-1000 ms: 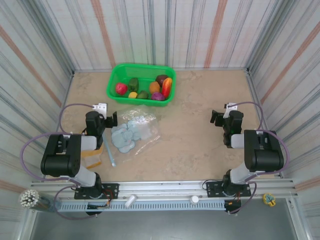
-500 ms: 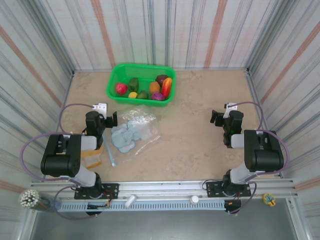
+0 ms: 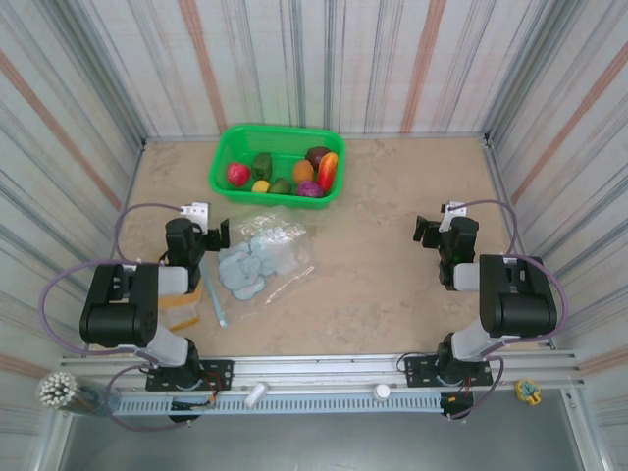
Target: Place the food in the zip-top bag and seal the zipper
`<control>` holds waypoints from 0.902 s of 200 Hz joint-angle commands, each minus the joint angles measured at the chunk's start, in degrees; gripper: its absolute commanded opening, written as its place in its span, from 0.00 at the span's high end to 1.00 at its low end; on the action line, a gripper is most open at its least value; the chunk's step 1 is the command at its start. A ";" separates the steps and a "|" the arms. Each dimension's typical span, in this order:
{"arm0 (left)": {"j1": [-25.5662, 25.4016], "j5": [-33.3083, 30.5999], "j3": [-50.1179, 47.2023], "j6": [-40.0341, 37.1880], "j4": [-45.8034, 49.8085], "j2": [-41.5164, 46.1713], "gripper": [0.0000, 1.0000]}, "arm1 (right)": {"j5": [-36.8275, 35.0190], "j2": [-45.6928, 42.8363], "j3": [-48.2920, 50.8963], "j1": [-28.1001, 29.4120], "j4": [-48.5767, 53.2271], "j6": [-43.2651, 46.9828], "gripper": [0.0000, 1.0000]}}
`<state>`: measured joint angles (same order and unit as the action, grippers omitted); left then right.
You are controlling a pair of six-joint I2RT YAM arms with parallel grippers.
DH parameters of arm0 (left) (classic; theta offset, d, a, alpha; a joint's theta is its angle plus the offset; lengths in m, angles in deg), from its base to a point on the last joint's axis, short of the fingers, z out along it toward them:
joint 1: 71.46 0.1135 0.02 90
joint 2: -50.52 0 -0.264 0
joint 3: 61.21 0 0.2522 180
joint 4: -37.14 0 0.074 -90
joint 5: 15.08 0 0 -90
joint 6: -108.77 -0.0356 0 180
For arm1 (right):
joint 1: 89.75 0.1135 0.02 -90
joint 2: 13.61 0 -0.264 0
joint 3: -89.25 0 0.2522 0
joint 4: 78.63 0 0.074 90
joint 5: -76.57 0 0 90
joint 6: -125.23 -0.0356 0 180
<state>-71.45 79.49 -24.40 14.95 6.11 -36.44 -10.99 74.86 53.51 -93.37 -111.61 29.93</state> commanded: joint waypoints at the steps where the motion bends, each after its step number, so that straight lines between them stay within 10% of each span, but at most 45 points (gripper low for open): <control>1: 1.11 3.51 0.68 0.00 -0.09 0.55 0.01 | 1.01 0.34 -1.23 -0.51 -0.15 0.38 0.01; 89: 2.65 7.75 -0.52 0.31 -2.22 1.01 0.01 | -0.11 -0.40 -0.70 0.50 -1.20 0.77 0.01; 108: 2.26 9.00 0.46 -0.85 2.97 6.34 0.01 | -1.30 -7.05 -5.77 1.70 14.16 1.95 0.01; 180: -16.62 -3.16 5.77 -1.79 30.07 39.79 0.01 | -12.14 -31.05 -14.11 21.26 35.02 -2.01 0.01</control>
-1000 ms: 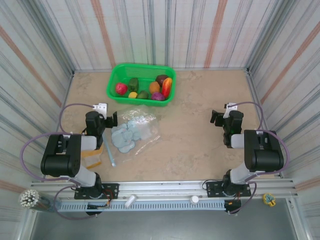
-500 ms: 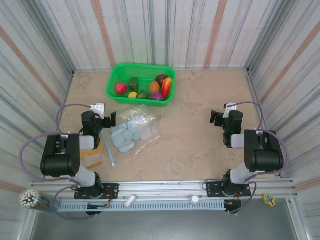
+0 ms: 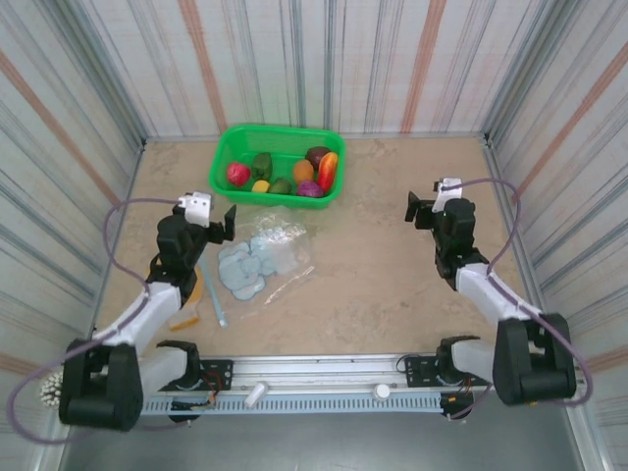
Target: Place the food in the zip-top bag and seal the zipper
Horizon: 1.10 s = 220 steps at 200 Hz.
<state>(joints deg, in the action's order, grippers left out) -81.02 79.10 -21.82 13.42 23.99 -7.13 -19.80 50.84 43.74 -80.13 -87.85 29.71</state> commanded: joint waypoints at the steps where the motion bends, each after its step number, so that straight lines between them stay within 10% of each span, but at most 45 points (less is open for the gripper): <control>1: -7.45 -2.47 3.37 -0.23 12.70 11.04 0.01 | -3.40 -7.21 -4.62 8.51 11.72 -1.78 0.01; 53: -19.62 -6.93 13.82 27.46 46.55 28.55 0.01 | -19.32 -14.09 -21.45 35.02 42.40 -8.98 0.01; 82: -19.31 -3.10 19.79 34.40 66.45 29.64 0.01 | 2.81 -16.96 -21.15 29.03 46.04 -17.73 0.01; 109: -18.88 -1.40 17.31 43.57 66.91 32.50 0.01 | 17.61 -4.57 -28.32 21.59 53.99 -21.40 0.01; 155: -17.54 0.35 10.19 52.37 59.79 32.67 0.01 | 24.56 12.83 -25.77 30.23 38.88 -25.10 0.16; 220: -15.08 6.27 12.22 52.61 63.28 22.22 0.01 | 17.79 41.07 -40.19 32.16 41.38 -32.99 0.45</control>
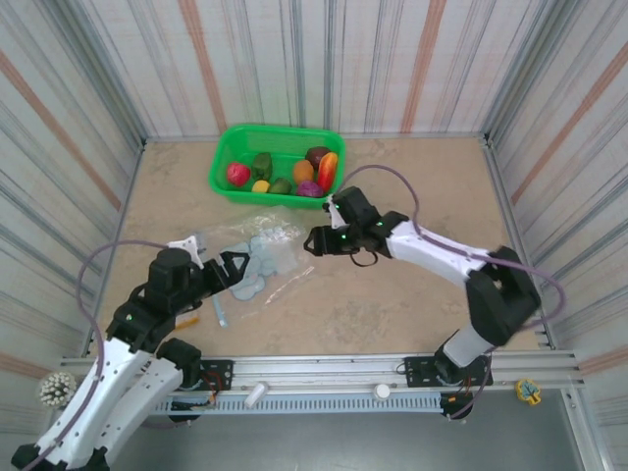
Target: Place the food in the zip-top bag and seal the zipper
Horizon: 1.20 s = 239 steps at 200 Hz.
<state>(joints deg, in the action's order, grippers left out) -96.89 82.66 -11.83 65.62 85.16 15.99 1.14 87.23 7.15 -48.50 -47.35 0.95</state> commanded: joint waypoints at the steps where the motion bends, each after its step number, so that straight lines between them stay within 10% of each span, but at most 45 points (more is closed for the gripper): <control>1: 0.89 2.89 2.20 0.34 2.12 -0.90 0.01 | -3.15 4.87 -3.67 0.51 0.78 -4.28 0.45; 26: 3.37 6.54 1.38 -0.39 2.03 0.25 0.01 | -4.43 10.27 -7.66 0.78 2.05 -5.05 0.51; 84: 13.68 17.71 -1.69 -1.12 2.69 2.02 0.01 | -8.65 6.64 -2.19 0.65 0.03 -7.84 1.00; 212: 11.38 19.68 -1.36 -8.35 3.58 -5.58 0.07 | -18.70 -24.87 21.58 -18.35 11.49 4.33 0.97; 239: 10.89 20.13 -2.16 -8.04 1.17 -6.87 0.05 | -21.62 -28.10 19.09 -17.05 13.84 6.53 0.60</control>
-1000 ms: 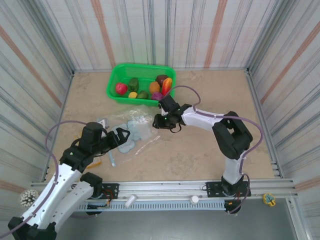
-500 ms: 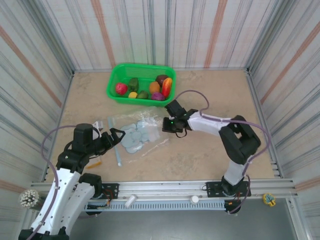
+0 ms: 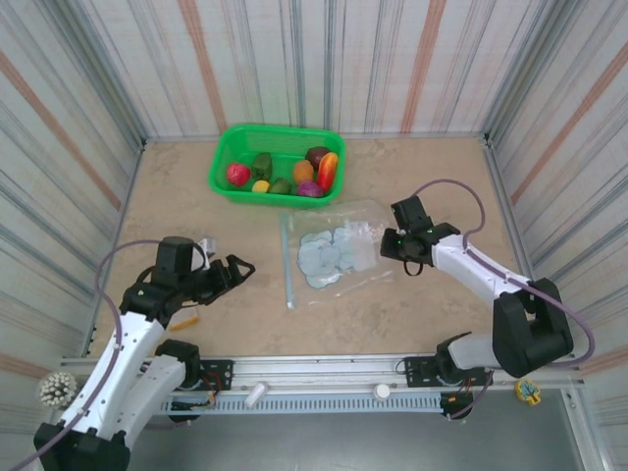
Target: Place the food in the zip-top bag and seal the zipper
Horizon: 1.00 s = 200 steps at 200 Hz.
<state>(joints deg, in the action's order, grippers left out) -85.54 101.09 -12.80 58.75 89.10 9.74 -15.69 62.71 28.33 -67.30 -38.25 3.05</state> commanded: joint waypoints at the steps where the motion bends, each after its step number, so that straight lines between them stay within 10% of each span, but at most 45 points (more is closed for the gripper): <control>1: -0.48 1.65 -1.27 -1.11 -2.86 -0.62 0.05 | -5.18 -3.60 -2.25 1.99 4.80 4.46 0.60; 96: -7.18 -16.14 -2.60 6.08 2.72 0.21 0.03 | -2.42 22.99 -30.36 28.59 6.12 -1.54 0.53; 200: -7.18 -22.17 -1.90 7.77 7.43 1.68 0.01 | -2.71 46.54 -46.93 31.33 13.11 -5.84 0.69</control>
<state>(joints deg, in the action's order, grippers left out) -92.60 81.77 -16.71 65.86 94.45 11.29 -18.73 106.86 -16.54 -34.51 -27.65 -0.51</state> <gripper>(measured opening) 0.986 0.342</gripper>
